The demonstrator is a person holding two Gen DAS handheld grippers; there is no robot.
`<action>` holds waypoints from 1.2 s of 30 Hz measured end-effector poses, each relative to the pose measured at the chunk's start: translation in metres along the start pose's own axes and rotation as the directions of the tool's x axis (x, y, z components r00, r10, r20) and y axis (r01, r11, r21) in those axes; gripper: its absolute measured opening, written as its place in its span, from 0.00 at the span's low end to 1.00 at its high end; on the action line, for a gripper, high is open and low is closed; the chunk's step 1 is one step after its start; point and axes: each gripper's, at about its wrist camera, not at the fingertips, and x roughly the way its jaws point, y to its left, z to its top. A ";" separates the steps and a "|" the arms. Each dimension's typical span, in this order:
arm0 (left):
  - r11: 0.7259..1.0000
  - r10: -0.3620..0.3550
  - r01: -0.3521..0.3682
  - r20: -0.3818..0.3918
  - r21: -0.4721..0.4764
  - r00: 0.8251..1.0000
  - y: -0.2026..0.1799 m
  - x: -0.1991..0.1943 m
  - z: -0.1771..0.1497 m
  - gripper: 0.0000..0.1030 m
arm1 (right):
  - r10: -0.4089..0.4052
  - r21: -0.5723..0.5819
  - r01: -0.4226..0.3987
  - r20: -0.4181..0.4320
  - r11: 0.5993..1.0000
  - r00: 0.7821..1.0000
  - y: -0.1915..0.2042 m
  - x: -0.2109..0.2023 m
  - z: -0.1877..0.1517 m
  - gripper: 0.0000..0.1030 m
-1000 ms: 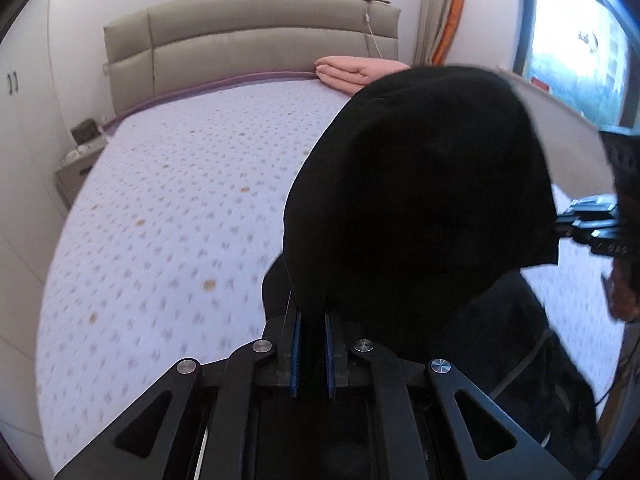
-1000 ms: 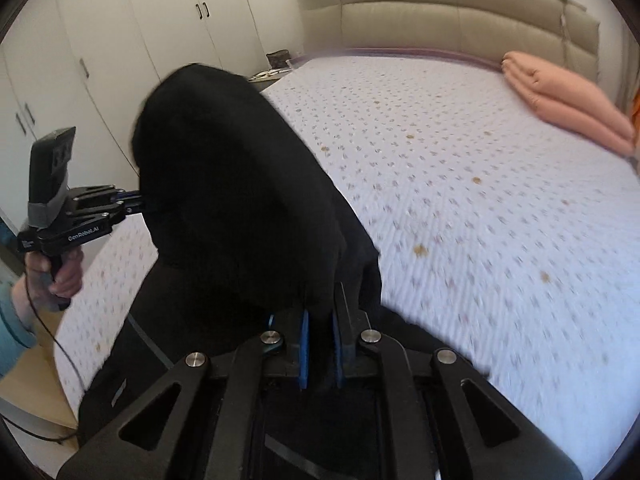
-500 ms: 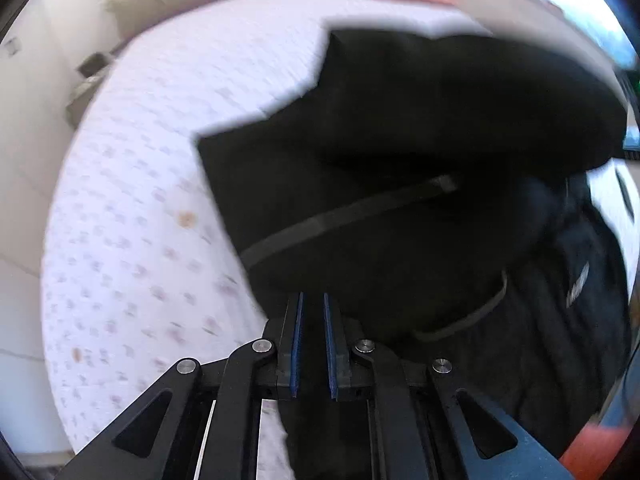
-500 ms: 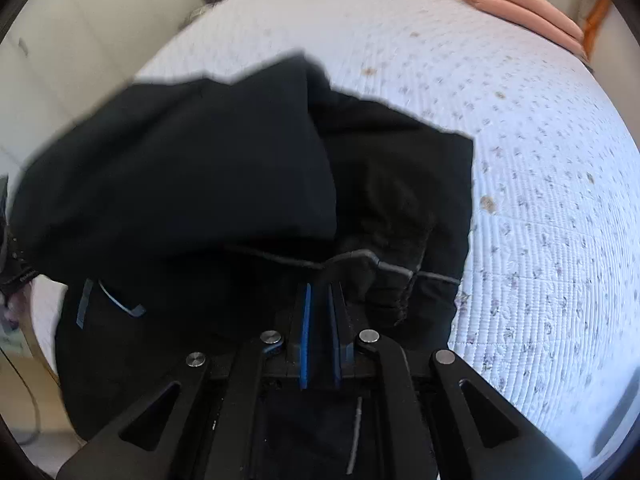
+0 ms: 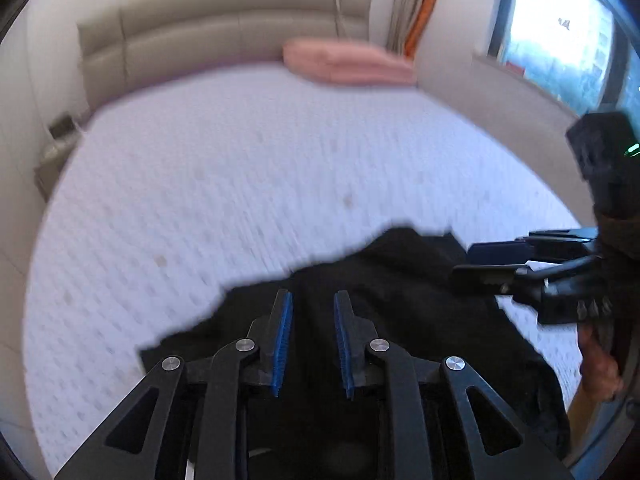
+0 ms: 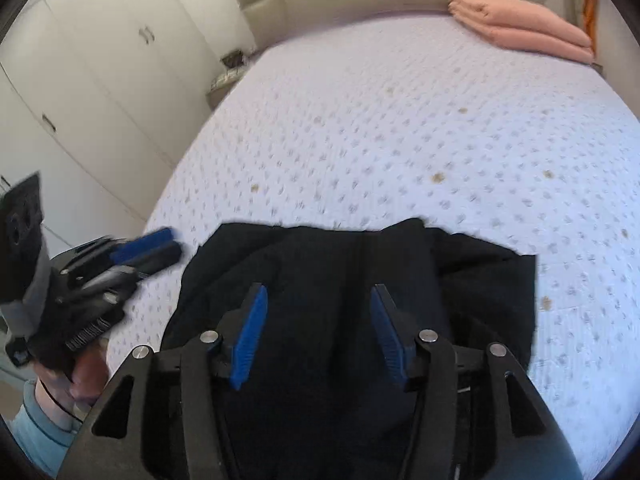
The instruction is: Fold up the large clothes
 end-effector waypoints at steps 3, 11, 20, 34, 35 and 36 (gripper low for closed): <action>0.999 -0.038 0.034 -0.111 -0.038 0.993 0.004 0.031 -0.037 0.21 | -0.016 -0.048 0.011 -0.086 0.999 0.996 0.013 0.019 -0.028 0.55; 0.983 -0.100 0.059 -0.231 -0.176 0.968 -0.001 0.057 -0.133 0.22 | -0.113 -0.091 0.090 -0.292 0.992 0.950 -0.006 0.076 -0.136 0.50; 0.983 -0.078 0.042 -0.203 -0.177 0.976 -0.008 0.033 -0.122 0.23 | -0.045 0.004 0.048 -0.267 0.999 0.963 -0.024 0.075 -0.134 0.50; 0.996 -0.068 0.053 -0.209 -0.073 0.976 -0.036 0.033 -0.152 0.55 | -0.249 -0.042 0.245 -0.181 0.969 0.951 -0.043 0.084 -0.090 0.53; 0.995 -0.063 0.043 -0.229 -0.090 0.971 -0.033 0.043 -0.161 0.55 | -0.252 -0.035 0.251 -0.218 0.967 0.943 -0.050 0.098 -0.097 0.50; 0.992 -0.078 0.056 -0.207 -0.113 0.975 -0.029 0.044 -0.165 0.55 | -0.243 -0.019 0.245 -0.220 0.969 0.945 -0.055 0.103 -0.101 0.50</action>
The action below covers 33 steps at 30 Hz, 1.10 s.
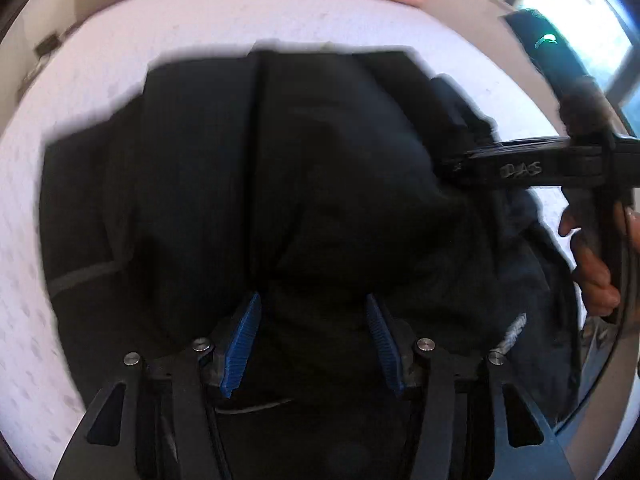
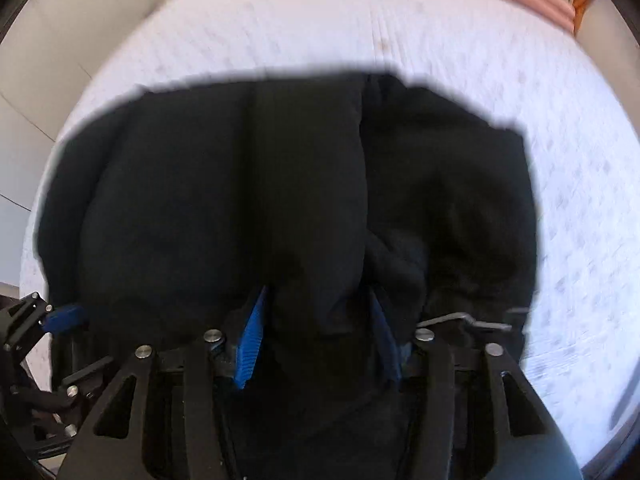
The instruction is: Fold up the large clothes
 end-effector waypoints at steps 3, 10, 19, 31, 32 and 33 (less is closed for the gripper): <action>1.000 -0.023 0.023 0.015 -0.007 1.000 0.007 -0.004 -0.001 0.55 | 0.032 0.045 -0.033 0.029 0.998 0.999 -0.008 0.007 -0.003 0.49; 0.996 -0.093 0.094 0.082 -0.001 0.992 0.015 -0.073 -0.024 0.55 | 0.079 0.081 -0.087 0.095 0.993 0.992 -0.024 -0.058 -0.044 0.52; 0.995 -0.004 0.003 -0.008 -0.105 1.000 0.058 -0.106 -0.102 0.56 | 0.004 0.120 -0.004 -0.002 0.993 1.000 -0.058 -0.108 -0.147 0.54; 0.974 0.151 -0.139 0.056 -0.178 0.987 0.049 -0.100 -0.176 0.56 | 0.032 0.058 -0.034 0.032 0.998 0.999 -0.066 -0.082 -0.207 0.53; 0.970 0.167 -0.151 0.068 -0.193 0.984 0.053 -0.104 -0.182 0.56 | 0.026 0.048 -0.028 0.051 0.998 0.998 -0.067 -0.083 -0.212 0.54; 0.966 0.173 -0.153 0.081 -0.209 0.982 0.057 -0.108 -0.188 0.56 | 0.020 0.044 -0.023 0.068 0.999 0.997 -0.068 -0.085 -0.218 0.54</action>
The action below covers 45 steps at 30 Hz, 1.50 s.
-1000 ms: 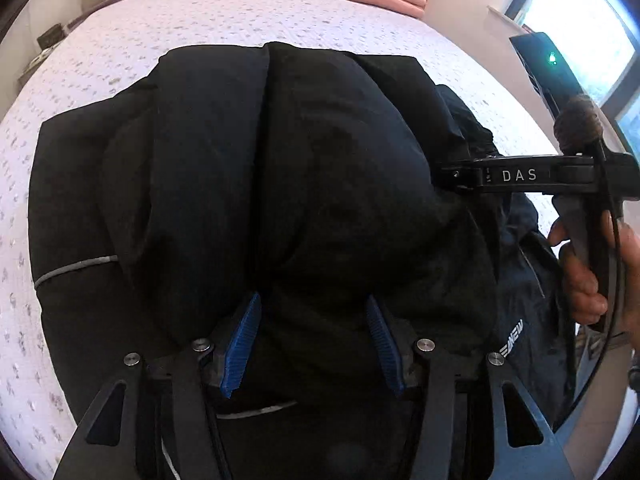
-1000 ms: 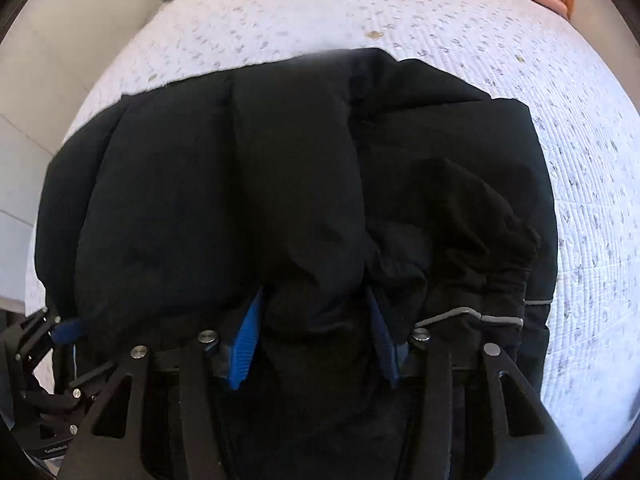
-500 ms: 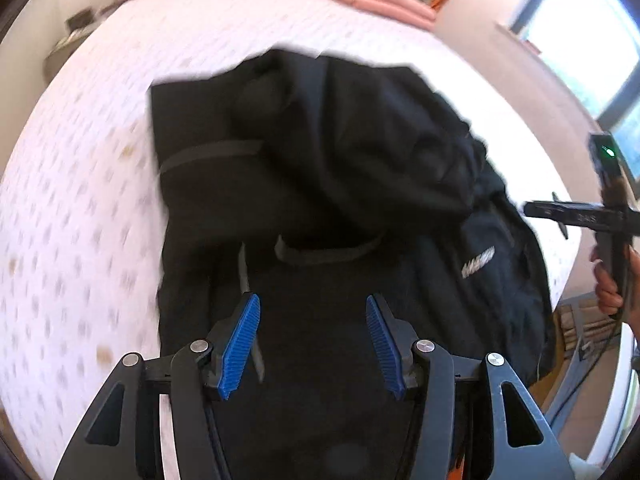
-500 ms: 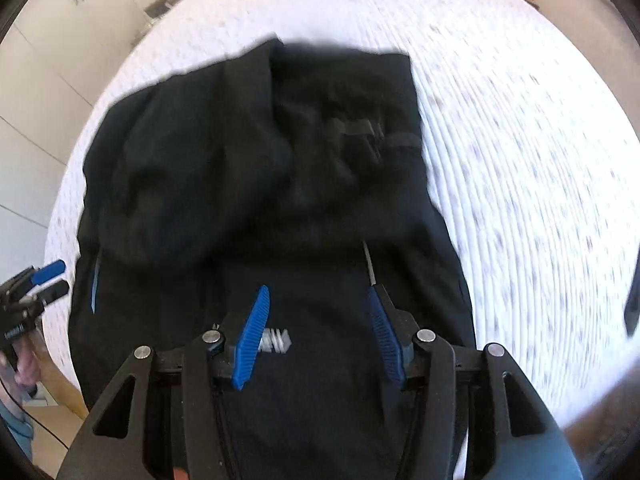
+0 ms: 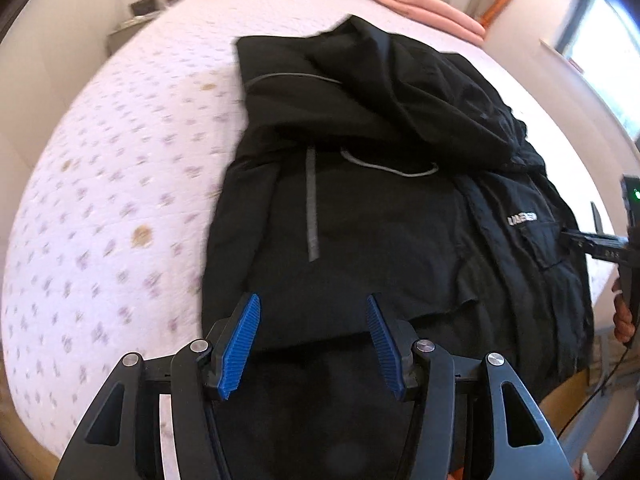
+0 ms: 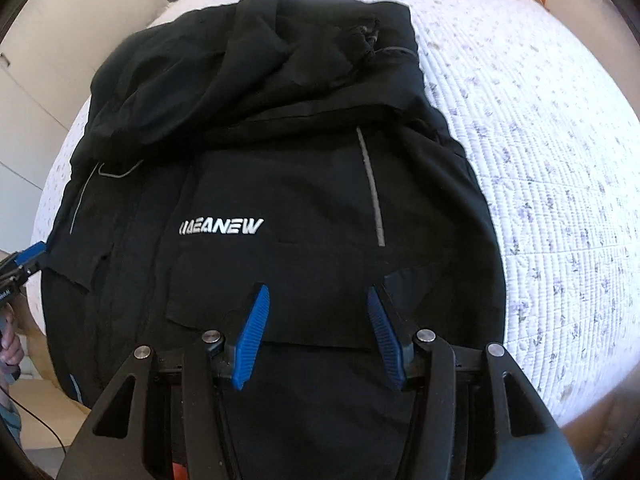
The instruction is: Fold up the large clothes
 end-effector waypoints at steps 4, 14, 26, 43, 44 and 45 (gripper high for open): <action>0.996 0.049 -0.045 0.042 -0.083 0.998 0.026 -0.021 -0.027 0.56 | -0.018 0.027 0.017 0.065 1.000 0.998 -0.015 -0.017 -0.031 0.54; 0.968 -0.116 0.092 -0.092 -0.232 0.989 0.071 -0.040 -0.096 0.57 | -0.088 0.189 0.069 0.094 0.980 0.992 -0.082 -0.085 -0.110 0.66; 0.939 -0.170 0.120 -0.131 -0.324 0.977 0.075 -0.016 -0.147 0.57 | 0.019 0.336 -0.033 0.046 0.941 0.999 -0.150 -0.071 -0.189 0.67; 0.928 -0.239 0.161 -0.207 -0.335 0.949 0.052 -0.001 -0.187 0.57 | 0.293 0.327 -0.269 -0.026 0.906 0.956 -0.121 -0.007 -0.214 0.71; 0.934 -0.235 0.164 -0.201 -0.318 0.951 0.049 -0.003 -0.187 0.50 | 0.282 0.311 -0.261 -0.024 0.914 0.959 -0.116 -0.008 -0.214 0.70; 0.937 -0.236 0.169 -0.195 -0.306 0.952 0.046 -0.005 -0.183 0.30 | 0.276 0.298 -0.257 -0.022 0.919 0.961 -0.112 -0.010 -0.210 0.61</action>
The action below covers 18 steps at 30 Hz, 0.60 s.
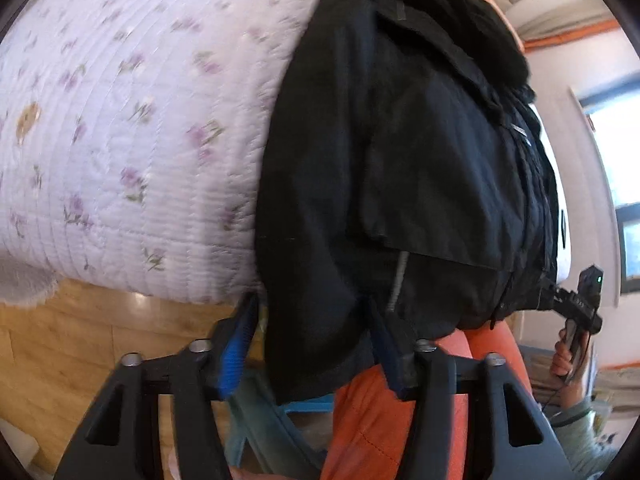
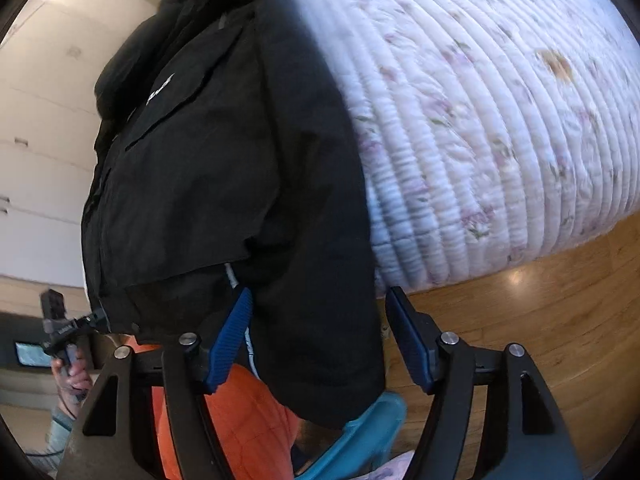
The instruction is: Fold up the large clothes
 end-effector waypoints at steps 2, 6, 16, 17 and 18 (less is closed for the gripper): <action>0.999 0.021 -0.022 0.008 0.038 1.000 -0.012 -0.005 -0.001 0.19 | -0.008 -0.029 0.007 -0.002 1.000 1.000 0.010 -0.003 0.001 0.47; 0.998 0.012 -0.016 0.058 0.068 0.998 -0.032 -0.021 0.000 0.09 | -0.080 -0.091 0.083 0.031 0.992 0.996 0.034 -0.011 -0.004 0.21; 0.991 -0.119 0.097 0.272 0.093 0.955 -0.066 -0.109 0.032 0.09 | -0.094 -0.183 0.134 0.211 0.974 0.973 0.092 -0.095 0.018 0.14; 0.990 -0.131 0.106 0.292 0.097 0.947 -0.068 -0.116 0.039 0.09 | -0.085 -0.184 0.129 0.228 0.974 0.970 0.097 -0.102 0.024 0.14; 0.989 -0.139 0.114 0.305 0.099 0.942 -0.069 -0.120 0.045 0.09 | -0.077 -0.183 0.122 0.235 0.975 0.969 0.099 -0.108 0.028 0.14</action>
